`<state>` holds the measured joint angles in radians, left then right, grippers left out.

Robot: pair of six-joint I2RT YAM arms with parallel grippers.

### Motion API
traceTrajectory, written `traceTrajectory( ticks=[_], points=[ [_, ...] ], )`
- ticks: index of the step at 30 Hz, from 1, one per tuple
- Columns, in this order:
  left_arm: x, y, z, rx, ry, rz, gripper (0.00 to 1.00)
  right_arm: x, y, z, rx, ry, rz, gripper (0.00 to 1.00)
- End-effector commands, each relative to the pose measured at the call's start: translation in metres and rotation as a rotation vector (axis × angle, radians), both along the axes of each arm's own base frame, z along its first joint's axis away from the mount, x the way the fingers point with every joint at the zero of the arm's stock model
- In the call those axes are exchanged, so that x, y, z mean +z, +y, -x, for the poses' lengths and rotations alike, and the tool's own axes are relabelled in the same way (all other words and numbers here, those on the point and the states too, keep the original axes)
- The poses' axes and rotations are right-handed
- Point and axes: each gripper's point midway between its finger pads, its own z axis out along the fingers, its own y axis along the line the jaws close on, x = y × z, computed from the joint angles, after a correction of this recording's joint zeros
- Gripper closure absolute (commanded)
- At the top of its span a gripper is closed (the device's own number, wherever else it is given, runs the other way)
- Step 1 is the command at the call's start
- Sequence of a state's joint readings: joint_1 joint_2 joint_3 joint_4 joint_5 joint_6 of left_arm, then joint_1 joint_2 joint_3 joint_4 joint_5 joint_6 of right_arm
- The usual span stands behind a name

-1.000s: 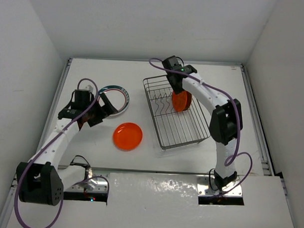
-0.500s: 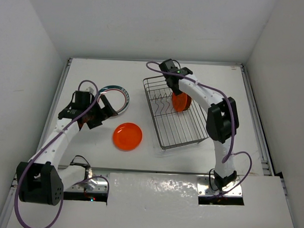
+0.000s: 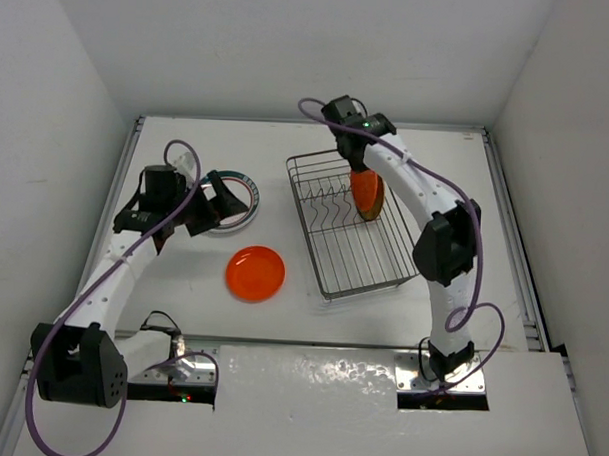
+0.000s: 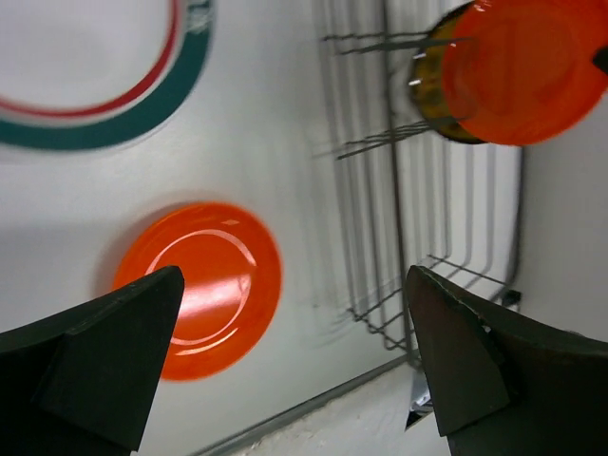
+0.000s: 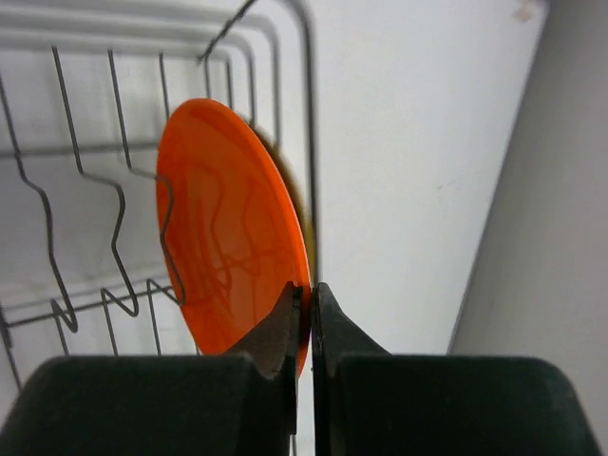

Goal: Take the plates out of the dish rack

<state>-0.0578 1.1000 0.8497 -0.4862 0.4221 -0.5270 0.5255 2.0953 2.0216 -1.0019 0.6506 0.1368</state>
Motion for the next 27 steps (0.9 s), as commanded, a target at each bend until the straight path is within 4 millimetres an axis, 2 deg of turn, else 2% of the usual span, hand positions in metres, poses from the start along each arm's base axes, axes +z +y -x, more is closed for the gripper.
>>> traceTrajectory(
  ticks=[1, 2, 4, 5, 6, 7, 8, 9, 11, 12, 13, 14, 15, 16, 17, 18, 19, 22, 24, 27],
  points=[
    [0.076, -0.028, -0.026, -0.156, -0.291, 0.112, 0.00, 0.086, -0.013, 0.006, -0.062, -0.152, -0.025, 1.00],
    [0.087, -0.035, -0.025, -0.192, -0.314, 0.152, 0.00, 0.104, -0.017, 0.012, -0.067, -0.187, -0.040, 1.00],
    [0.104, -0.041, -0.032, -0.224, -0.385, 0.184, 0.00, 0.117, -0.020, 0.022, -0.060, -0.208, -0.073, 1.00],
    [0.111, -0.046, -0.031, -0.246, -0.401, 0.213, 0.00, 0.136, -0.023, 0.033, -0.055, -0.246, -0.123, 1.00],
    [0.120, -0.048, -0.036, -0.262, -0.444, 0.225, 0.00, 0.143, -0.017, 0.035, -0.029, -0.267, -0.176, 1.00],
    [0.124, -0.050, -0.037, -0.272, -0.455, 0.239, 0.00, 0.124, 0.006, 0.044, 0.072, -0.185, -0.284, 1.00],
    [0.130, -0.054, -0.037, -0.292, -0.467, 0.267, 0.00, 0.123, 0.022, 0.050, 0.141, -0.159, -0.374, 1.00],
    [0.135, -0.058, -0.043, -0.313, -0.499, 0.280, 0.00, 0.123, 0.058, 0.067, 0.280, -0.103, -0.559, 1.00],
    [0.138, -0.061, -0.046, -0.322, -0.498, 0.304, 0.00, 0.127, 0.089, 0.085, 0.364, -0.054, -0.751, 1.00],
    [0.136, -0.063, -0.050, -0.327, -0.490, 0.309, 0.02, 0.132, 0.114, 0.099, 0.458, -0.022, -0.890, 1.00],
    [0.137, -0.064, -0.052, -0.326, -0.491, 0.309, 0.03, 0.134, 0.125, 0.105, 0.448, -0.005, -0.986, 1.00],
    [0.133, -0.066, -0.054, -0.327, -0.476, 0.306, 0.07, 0.146, 0.139, 0.101, 0.487, -0.045, -1.072, 1.00],
    [0.132, -0.066, -0.055, -0.328, -0.473, 0.306, 0.09, 0.138, 0.146, 0.107, 0.491, -0.011, -1.125, 1.00],
    [0.131, -0.068, -0.054, -0.336, -0.469, 0.309, 0.10, 0.142, 0.157, 0.114, 0.491, 0.032, -1.210, 1.00],
    [0.129, -0.070, -0.054, -0.341, -0.462, 0.312, 0.15, 0.149, 0.165, 0.110, 0.516, 0.014, -1.260, 1.00],
    [0.129, -0.070, -0.053, -0.345, -0.457, 0.313, 0.19, 0.141, 0.170, 0.112, 0.512, 0.038, -1.289, 1.00],
    [0.126, -0.070, -0.053, -0.346, -0.455, 0.300, 0.34, 0.141, 0.174, 0.113, 0.492, 0.053, -1.331, 1.00],
    [0.114, -0.069, -0.050, -0.350, -0.417, 0.275, 0.63, 0.138, 0.179, 0.106, 0.480, 0.052, -1.359, 1.00],
    [0.109, -0.069, -0.046, -0.355, -0.404, 0.276, 0.70, 0.134, 0.181, 0.104, 0.475, 0.053, -1.358, 1.00],
    [0.100, -0.071, -0.040, -0.369, -0.387, 0.293, 0.95, 0.120, 0.182, 0.099, 0.452, 0.068, -1.355, 1.00]
  ],
)
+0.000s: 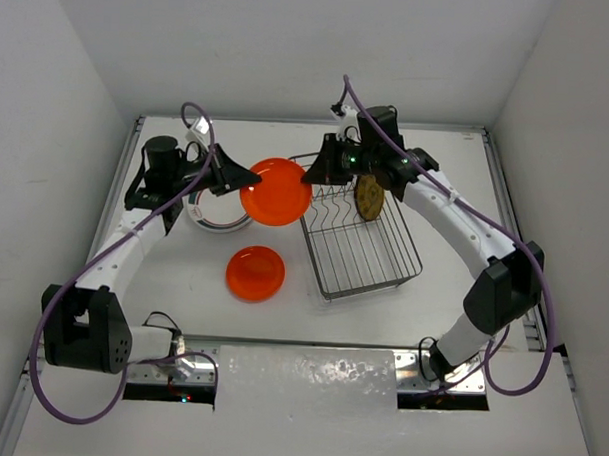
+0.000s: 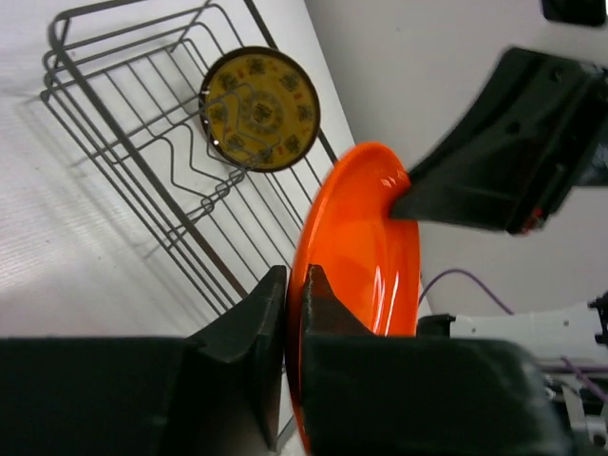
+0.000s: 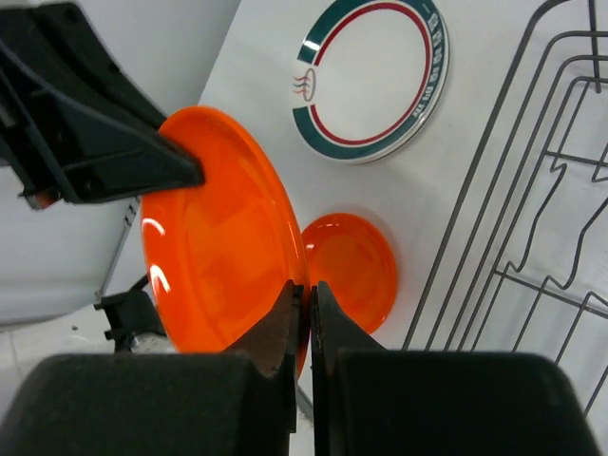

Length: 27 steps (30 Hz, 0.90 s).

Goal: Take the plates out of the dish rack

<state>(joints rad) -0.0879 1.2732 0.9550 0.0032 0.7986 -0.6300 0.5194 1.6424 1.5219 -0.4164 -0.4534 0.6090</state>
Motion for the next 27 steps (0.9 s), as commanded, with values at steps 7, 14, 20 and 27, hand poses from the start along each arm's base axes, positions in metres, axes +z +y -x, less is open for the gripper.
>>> traceTrajectory(
  ticks=[7, 14, 20, 27],
  points=[
    [-0.072, 0.024, 0.019, 0.125, 0.194, -0.184, 1.00, -0.022, -0.039, -0.013, -0.125, -0.042, 0.210, 0.01],
    [-0.148, 0.054, 0.059, 0.227, 0.366, -0.354, 1.00, -0.036, -0.168, -0.036, -0.402, -0.121, 0.849, 0.01],
    [-0.186, 0.069, 0.077, 0.308, 0.456, -0.403, 0.93, -0.055, -0.198, -0.051, -0.394, -0.123, 0.992, 0.01],
    [-0.193, 0.089, 0.079, 0.395, 0.540, -0.493, 0.35, -0.105, -0.200, -0.081, -0.318, -0.072, 1.134, 0.11]
  ],
)
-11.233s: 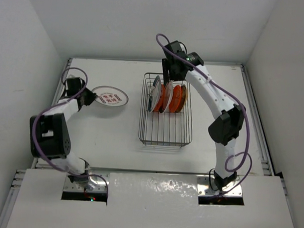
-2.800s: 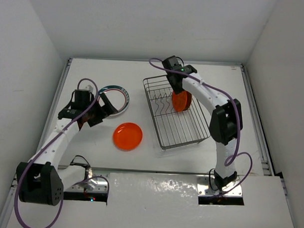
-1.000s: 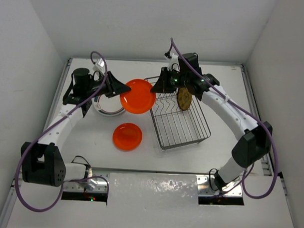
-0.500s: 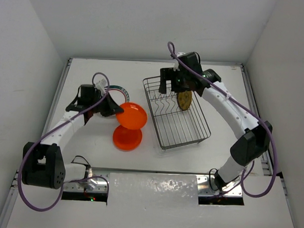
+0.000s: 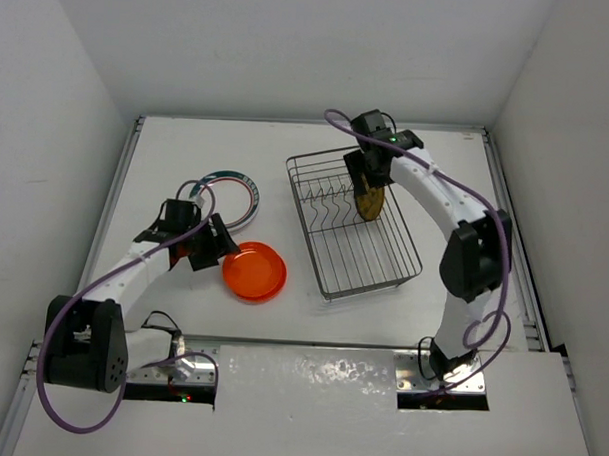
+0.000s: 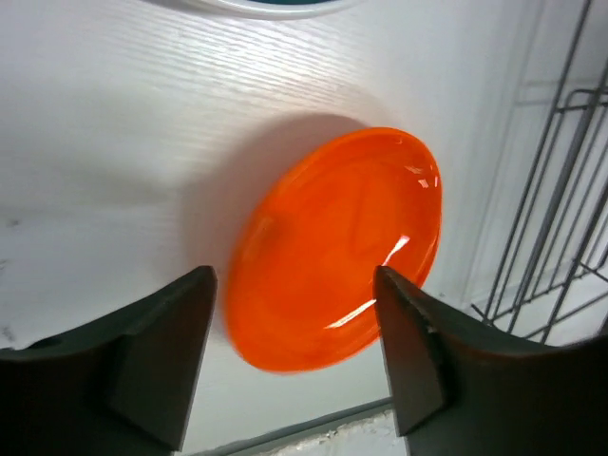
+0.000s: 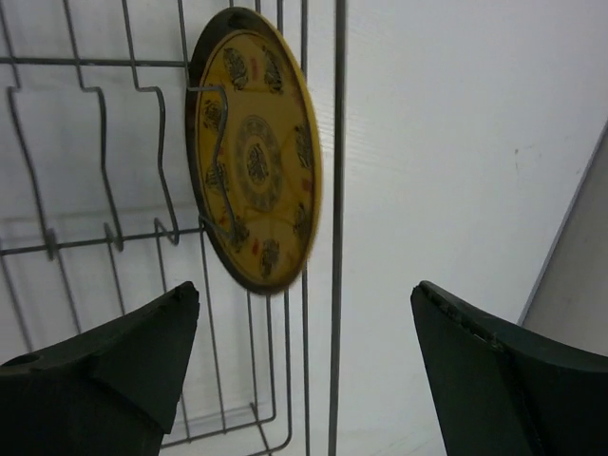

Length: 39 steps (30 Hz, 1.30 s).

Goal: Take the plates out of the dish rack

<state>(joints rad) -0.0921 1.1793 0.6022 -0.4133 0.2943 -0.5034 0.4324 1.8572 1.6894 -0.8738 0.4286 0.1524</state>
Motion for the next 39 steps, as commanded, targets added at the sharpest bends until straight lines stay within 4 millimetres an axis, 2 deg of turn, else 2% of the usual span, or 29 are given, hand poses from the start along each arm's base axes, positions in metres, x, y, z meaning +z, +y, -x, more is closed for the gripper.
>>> traceTrajectory(
  ticks=[1, 2, 3, 6, 7, 9, 10, 12, 16, 17, 19, 22, 23, 24, 26, 27, 28, 29, 30, 31, 33, 34, 37, 39],
  points=[
    [0.010, 0.013, -0.009, 0.055, -0.006, -0.076, 0.30, -0.010, -0.003, -0.018, 0.028, 0.010, 0.081, 0.13],
    [0.017, 0.016, -0.012, 0.069, -0.019, -0.091, 0.24, -0.015, -0.002, -0.021, 0.036, 0.017, 0.085, 0.20],
    [0.019, 0.018, -0.009, 0.072, -0.004, -0.098, 0.22, -0.023, 0.001, -0.026, 0.039, 0.024, 0.091, 0.23],
    [0.043, 0.022, -0.016, 0.080, -0.046, -0.120, 0.16, -0.033, -0.002, -0.033, 0.045, 0.031, 0.128, 0.34],
    [0.058, 0.023, -0.024, 0.082, -0.085, -0.129, 0.13, -0.039, -0.001, -0.036, 0.053, 0.043, 0.140, 0.37],
    [0.074, 0.023, -0.029, 0.073, -0.114, -0.131, 0.11, -0.037, -0.001, -0.038, 0.053, 0.045, 0.146, 0.58],
    [0.090, 0.020, -0.036, 0.060, -0.155, -0.117, 0.09, -0.035, -0.001, -0.039, 0.039, 0.042, 0.144, 0.69],
    [0.105, 0.013, -0.045, 0.037, -0.200, -0.085, 0.08, -0.024, -0.002, -0.040, 0.019, 0.012, 0.145, 0.93],
    [0.149, -0.016, -0.062, -0.051, -0.325, 0.064, 0.07, 0.008, -0.011, -0.037, -0.045, -0.039, 0.153, 0.96],
    [0.160, -0.023, -0.070, -0.073, -0.379, 0.098, 0.06, 0.015, -0.016, -0.031, -0.059, -0.028, 0.168, 0.96],
    [0.180, -0.041, -0.072, -0.141, -0.438, 0.196, 0.04, 0.035, -0.019, -0.029, -0.098, -0.064, 0.153, 0.96],
    [0.210, -0.062, -0.086, -0.233, -0.560, 0.317, 0.04, 0.073, -0.023, -0.010, -0.141, -0.104, 0.090, 0.96],
    [0.214, -0.066, -0.088, -0.250, -0.574, 0.340, 0.03, 0.083, -0.020, -0.007, -0.139, -0.118, 0.051, 0.97],
    [0.217, -0.069, -0.089, -0.264, -0.586, 0.360, 0.03, 0.090, -0.014, -0.002, -0.127, -0.124, -0.002, 0.97],
    [0.223, -0.078, -0.093, -0.304, -0.603, 0.422, 0.03, 0.088, 0.021, 0.005, -0.025, -0.107, -0.205, 0.99],
    [0.228, -0.082, -0.095, -0.321, -0.619, 0.449, 0.03, 0.108, 0.038, 0.015, 0.045, -0.143, -0.322, 0.99],
    [0.227, -0.085, -0.099, -0.334, -0.626, 0.461, 0.03, 0.111, 0.074, 0.029, 0.168, -0.094, -0.504, 1.00],
    [0.226, -0.087, -0.100, -0.343, -0.620, 0.475, 0.04, 0.111, 0.093, 0.033, 0.224, -0.089, -0.602, 1.00],
    [0.224, -0.091, -0.100, -0.358, -0.607, 0.491, 0.05, 0.120, 0.108, 0.044, 0.249, -0.076, -0.711, 1.00],
    [0.224, -0.094, -0.100, -0.369, -0.609, 0.498, 0.06, 0.122, 0.133, 0.053, 0.331, -0.035, -0.840, 1.00],
    [0.222, -0.098, -0.099, -0.388, -0.607, 0.510, 0.08, 0.125, 0.152, 0.063, 0.343, 0.013, -0.985, 1.00],
    [0.219, -0.099, -0.097, -0.391, -0.601, 0.514, 0.08, 0.121, 0.163, 0.065, 0.369, 0.030, -1.051, 1.00],
    [0.214, -0.101, -0.095, -0.392, -0.587, 0.526, 0.14, 0.118, 0.178, 0.067, 0.362, 0.063, -1.176, 1.00],
    [0.212, -0.103, -0.093, -0.398, -0.585, 0.533, 0.27, 0.116, 0.187, 0.065, 0.349, 0.076, -1.249, 1.00]
  ],
)
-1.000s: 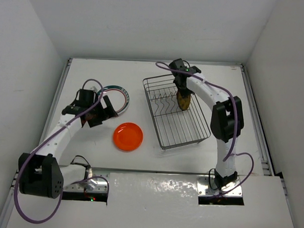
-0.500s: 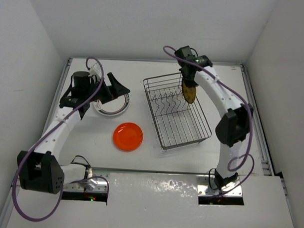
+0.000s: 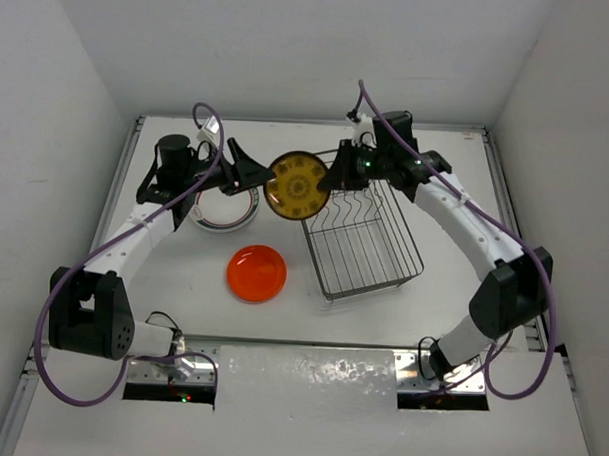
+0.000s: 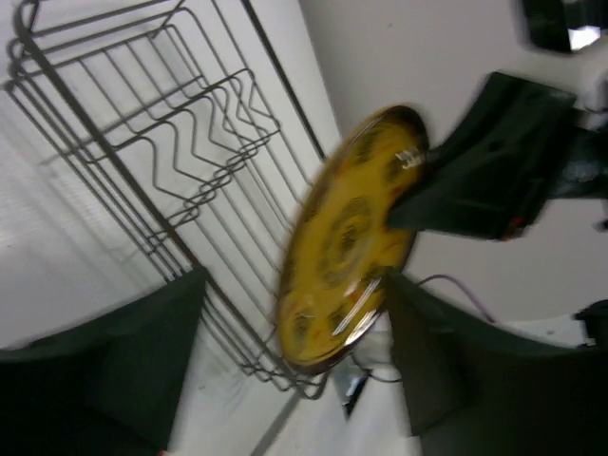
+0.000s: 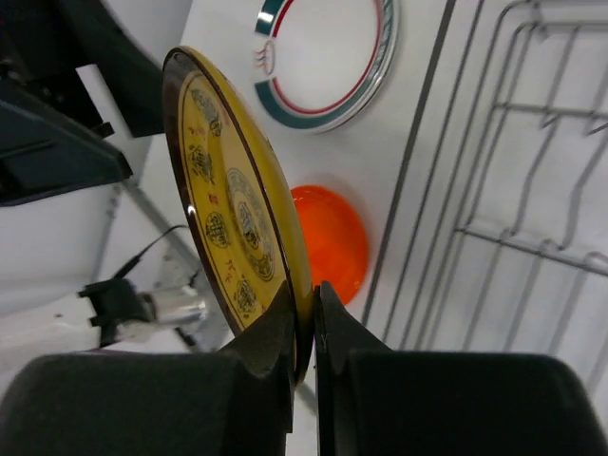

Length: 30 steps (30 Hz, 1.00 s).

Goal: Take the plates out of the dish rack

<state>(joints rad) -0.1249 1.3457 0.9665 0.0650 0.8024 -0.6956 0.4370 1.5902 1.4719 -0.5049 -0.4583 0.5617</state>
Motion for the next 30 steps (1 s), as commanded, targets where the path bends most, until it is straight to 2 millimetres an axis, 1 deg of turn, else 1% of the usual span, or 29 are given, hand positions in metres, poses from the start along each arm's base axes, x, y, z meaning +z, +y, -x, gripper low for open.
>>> traceTrajectory(
  ticks=[1, 2, 3, 4, 6, 7, 9, 10, 11, 12, 13, 14, 15, 16, 17, 18, 19, 20, 21, 22, 23, 24, 25, 26, 27, 29, 30],
  points=[
    [0.014, -0.008, 0.007, -0.052, -0.073, 0.037, 0.46, 0.030, 0.038, 0.001, 0.086, 0.028, -0.267, 1.00],
    [0.013, -0.008, 0.008, -0.054, -0.073, 0.039, 0.57, 0.033, 0.042, -0.001, 0.094, 0.015, -0.288, 1.00],
    [0.012, -0.008, 0.009, -0.053, -0.070, 0.038, 0.69, 0.031, 0.045, -0.001, 0.099, 0.023, -0.299, 1.00],
    [0.007, -0.007, 0.009, -0.051, -0.063, 0.031, 0.89, 0.032, 0.047, 0.001, 0.099, 0.043, -0.321, 1.00],
    [-0.005, -0.005, 0.012, -0.043, -0.018, 0.010, 0.95, 0.035, 0.050, -0.001, 0.101, 0.028, -0.354, 1.00],
    [-0.009, -0.004, 0.013, -0.043, -0.019, -0.009, 1.00, 0.035, 0.051, -0.001, 0.101, 0.039, -0.368, 1.00],
    [-0.022, -0.002, 0.019, -0.041, 0.019, -0.030, 1.00, 0.033, 0.052, -0.001, 0.103, 0.040, -0.378, 1.00],
    [-0.031, -0.001, 0.023, -0.041, 0.034, -0.043, 1.00, 0.030, 0.052, -0.001, 0.099, 0.051, -0.380, 1.00],
    [-0.034, 0.001, 0.026, -0.038, 0.039, -0.049, 1.00, 0.028, 0.053, 0.000, 0.102, 0.058, -0.379, 1.00],
    [-0.037, 0.001, 0.030, -0.039, 0.045, -0.056, 1.00, 0.021, 0.052, 0.001, 0.099, 0.076, -0.375, 0.98],
    [-0.042, 0.004, 0.033, -0.025, 0.041, -0.073, 1.00, 0.018, 0.053, 0.003, 0.102, 0.083, -0.372, 0.93],
    [-0.053, 0.006, 0.039, -0.018, 0.085, -0.089, 1.00, 0.013, 0.051, 0.003, 0.099, 0.089, -0.365, 0.58],
    [-0.056, 0.009, 0.041, -0.005, 0.093, -0.106, 1.00, 0.008, 0.049, 0.003, 0.089, 0.098, -0.346, 0.31],
    [-0.058, 0.016, 0.040, 0.038, 0.075, -0.151, 1.00, 0.002, 0.043, 0.001, 0.083, 0.069, -0.301, 0.08],
    [-0.068, 0.022, 0.048, 0.054, 0.129, -0.188, 1.00, -0.018, 0.031, 0.009, 0.054, 0.140, -0.212, 0.01],
    [-0.075, 0.027, 0.052, 0.063, 0.129, -0.234, 1.00, -0.019, 0.018, -0.005, -0.026, 0.100, -0.121, 0.01],
    [-0.082, 0.037, 0.059, 0.106, 0.160, -0.286, 1.00, -0.028, 0.006, -0.009, -0.034, 0.061, -0.020, 0.01],
    [-0.085, 0.042, 0.063, 0.120, 0.168, -0.311, 1.00, -0.032, -0.010, -0.004, -0.070, 0.096, 0.073, 0.01],
    [-0.093, 0.047, 0.068, 0.136, 0.187, -0.337, 1.00, -0.039, -0.029, -0.014, -0.156, 0.076, 0.173, 0.01],
    [-0.095, 0.054, 0.070, 0.176, 0.185, -0.364, 1.00, -0.042, -0.040, -0.015, -0.172, 0.065, 0.233, 0.01],
    [-0.103, 0.059, 0.077, 0.193, 0.222, -0.383, 1.00, -0.039, -0.049, -0.012, -0.189, 0.066, 0.278, 0.01],
    [-0.112, 0.063, 0.083, 0.211, 0.251, -0.400, 1.00, -0.037, -0.056, -0.013, -0.204, 0.053, 0.304, 0.01],
    [-0.117, 0.071, 0.085, 0.263, 0.272, -0.420, 1.00, -0.030, -0.064, -0.013, -0.220, 0.024, 0.332, 0.01],
    [-0.122, 0.074, 0.088, 0.283, 0.292, -0.427, 1.00, -0.028, -0.067, -0.013, -0.225, 0.013, 0.344, 0.01],
    [-0.133, 0.077, 0.093, 0.299, 0.320, -0.438, 1.00, -0.025, -0.069, -0.013, -0.230, 0.005, 0.354, 0.01],
    [-0.145, 0.083, 0.096, 0.345, 0.373, -0.447, 1.00, -0.017, -0.075, -0.012, -0.237, -0.018, 0.375, 0.01],
    [-0.155, 0.086, 0.098, 0.367, 0.415, -0.458, 1.00, -0.014, -0.078, -0.012, -0.239, -0.030, 0.386, 0.01]
  ],
)
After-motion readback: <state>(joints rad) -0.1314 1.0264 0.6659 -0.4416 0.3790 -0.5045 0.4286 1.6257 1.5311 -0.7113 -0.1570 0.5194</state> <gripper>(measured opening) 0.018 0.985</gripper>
